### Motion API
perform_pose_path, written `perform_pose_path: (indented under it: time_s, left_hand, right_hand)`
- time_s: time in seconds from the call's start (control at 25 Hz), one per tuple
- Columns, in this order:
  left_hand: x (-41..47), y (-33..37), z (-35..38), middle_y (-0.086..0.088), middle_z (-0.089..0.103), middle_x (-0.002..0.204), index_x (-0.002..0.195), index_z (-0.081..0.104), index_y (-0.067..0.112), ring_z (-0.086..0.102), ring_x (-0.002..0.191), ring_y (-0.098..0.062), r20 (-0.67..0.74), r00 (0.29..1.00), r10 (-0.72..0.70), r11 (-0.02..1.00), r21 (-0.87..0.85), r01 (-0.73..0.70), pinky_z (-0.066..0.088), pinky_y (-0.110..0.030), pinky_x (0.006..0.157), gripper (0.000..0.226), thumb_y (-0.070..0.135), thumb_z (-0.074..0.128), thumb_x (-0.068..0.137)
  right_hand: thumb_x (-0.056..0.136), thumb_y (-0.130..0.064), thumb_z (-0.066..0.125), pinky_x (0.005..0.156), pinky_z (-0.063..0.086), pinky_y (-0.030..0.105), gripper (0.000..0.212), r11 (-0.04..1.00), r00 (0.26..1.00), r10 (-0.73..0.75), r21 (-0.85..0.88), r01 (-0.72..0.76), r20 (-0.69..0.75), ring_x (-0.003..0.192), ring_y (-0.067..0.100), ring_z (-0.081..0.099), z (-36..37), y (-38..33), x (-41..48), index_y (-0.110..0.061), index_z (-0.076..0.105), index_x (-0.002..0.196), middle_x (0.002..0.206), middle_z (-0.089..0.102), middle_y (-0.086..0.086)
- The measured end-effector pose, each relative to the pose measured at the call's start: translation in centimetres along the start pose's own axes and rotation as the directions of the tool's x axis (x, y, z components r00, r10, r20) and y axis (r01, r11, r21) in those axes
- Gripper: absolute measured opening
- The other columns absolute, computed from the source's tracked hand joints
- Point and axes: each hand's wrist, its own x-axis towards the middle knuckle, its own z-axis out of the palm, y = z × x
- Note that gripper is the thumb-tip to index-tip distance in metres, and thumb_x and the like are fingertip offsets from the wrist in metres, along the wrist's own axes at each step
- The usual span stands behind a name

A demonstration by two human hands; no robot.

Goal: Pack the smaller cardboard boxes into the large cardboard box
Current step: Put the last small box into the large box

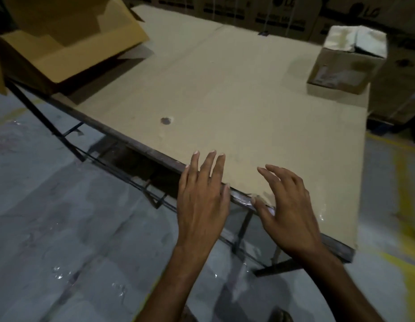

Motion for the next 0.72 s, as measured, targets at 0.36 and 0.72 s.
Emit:
perform_pose_path:
  time_s: [0.36, 0.72]
  left_hand:
    - [2.0, 21.8, 11.9, 0.006, 0.050, 0.153, 0.145, 0.055, 0.025, 0.033, 0.150, -0.021, -0.060, 0.968, -0.244, 0.958, -0.167, 0.232, 0.032, -0.046, 0.119, 0.050, 0.038, 0.059, 0.096]
    - [10.6, 33.2, 17.6, 0.013, 0.058, 0.143, 0.135, 0.059, 0.038, 0.053, 0.132, -0.011, -0.042, 0.939, -0.341, 0.898, -0.309, 0.312, 0.049, -0.043, 0.105, 0.046, 0.050, 0.066, 0.091]
  right_hand:
    - [0.095, -0.032, 0.071, 0.113, 0.032, 0.029, 0.060, 0.994, 0.999, -0.031, 0.106, 0.028, 0.027, 0.143, 0.015, 0.036, -10.3, 22.3, -2.0, -0.029, 0.047, 0.150, 0.154, 0.044, -0.009]
    - [0.095, -0.036, 0.070, 0.111, 0.034, 0.026, 0.052, 0.968, 0.998, -0.067, 0.241, 0.064, 0.005, 0.142, 0.006, 0.034, -15.6, 34.3, 6.5, -0.032, 0.053, 0.144, 0.151, 0.045, -0.015]
